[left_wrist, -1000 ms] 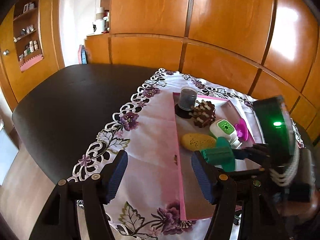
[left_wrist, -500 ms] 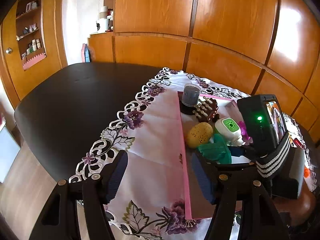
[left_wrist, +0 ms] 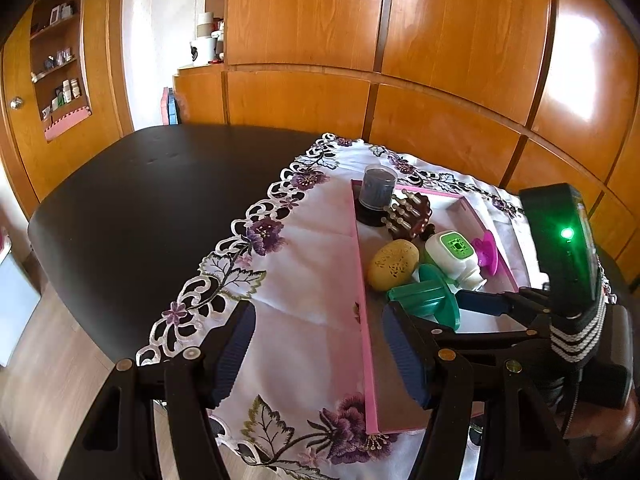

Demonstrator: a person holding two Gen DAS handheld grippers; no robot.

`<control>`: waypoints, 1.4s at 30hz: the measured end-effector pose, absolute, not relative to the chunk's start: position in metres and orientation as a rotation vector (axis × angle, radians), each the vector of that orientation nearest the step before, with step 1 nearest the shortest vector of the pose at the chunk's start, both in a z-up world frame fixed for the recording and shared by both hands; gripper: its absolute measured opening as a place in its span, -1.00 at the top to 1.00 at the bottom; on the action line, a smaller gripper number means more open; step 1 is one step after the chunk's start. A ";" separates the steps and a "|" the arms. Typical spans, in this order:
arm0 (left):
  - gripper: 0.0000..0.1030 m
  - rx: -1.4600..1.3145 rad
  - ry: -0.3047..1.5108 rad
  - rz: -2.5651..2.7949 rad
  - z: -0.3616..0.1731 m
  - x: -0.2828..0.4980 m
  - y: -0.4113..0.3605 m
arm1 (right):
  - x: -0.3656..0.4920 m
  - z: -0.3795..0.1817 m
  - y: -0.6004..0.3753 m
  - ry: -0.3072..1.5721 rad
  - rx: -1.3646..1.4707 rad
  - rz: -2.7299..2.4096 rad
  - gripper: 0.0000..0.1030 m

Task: Organize rigid objects
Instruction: 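Carry the green spool into the tray and open the right tool, then move the left tool to the red puzzle piece and grasp it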

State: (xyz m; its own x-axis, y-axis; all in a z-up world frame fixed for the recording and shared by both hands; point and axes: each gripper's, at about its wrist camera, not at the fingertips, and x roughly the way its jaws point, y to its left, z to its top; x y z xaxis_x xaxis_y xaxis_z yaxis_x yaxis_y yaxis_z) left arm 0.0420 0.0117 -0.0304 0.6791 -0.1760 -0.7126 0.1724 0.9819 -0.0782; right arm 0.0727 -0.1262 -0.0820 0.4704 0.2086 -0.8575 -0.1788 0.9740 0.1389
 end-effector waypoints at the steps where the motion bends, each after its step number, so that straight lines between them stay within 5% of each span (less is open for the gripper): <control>1: -0.30 -0.004 0.801 -0.196 -0.030 0.042 0.012 | 0.072 -0.081 -0.127 1.051 0.031 0.235 -0.38; 42: -0.30 0.095 0.821 -0.263 -0.035 0.028 -0.028 | 0.005 -0.031 -0.249 0.859 0.049 -0.053 -0.38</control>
State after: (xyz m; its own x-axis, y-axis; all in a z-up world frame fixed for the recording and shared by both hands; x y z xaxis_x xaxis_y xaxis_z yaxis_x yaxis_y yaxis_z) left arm 0.0282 -0.0278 -0.0345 0.6513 -0.1943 -0.7336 0.2678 0.9633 -0.0173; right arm 0.0051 -0.2489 -0.0306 0.6520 -0.0271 -0.7578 0.0670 0.9975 0.0219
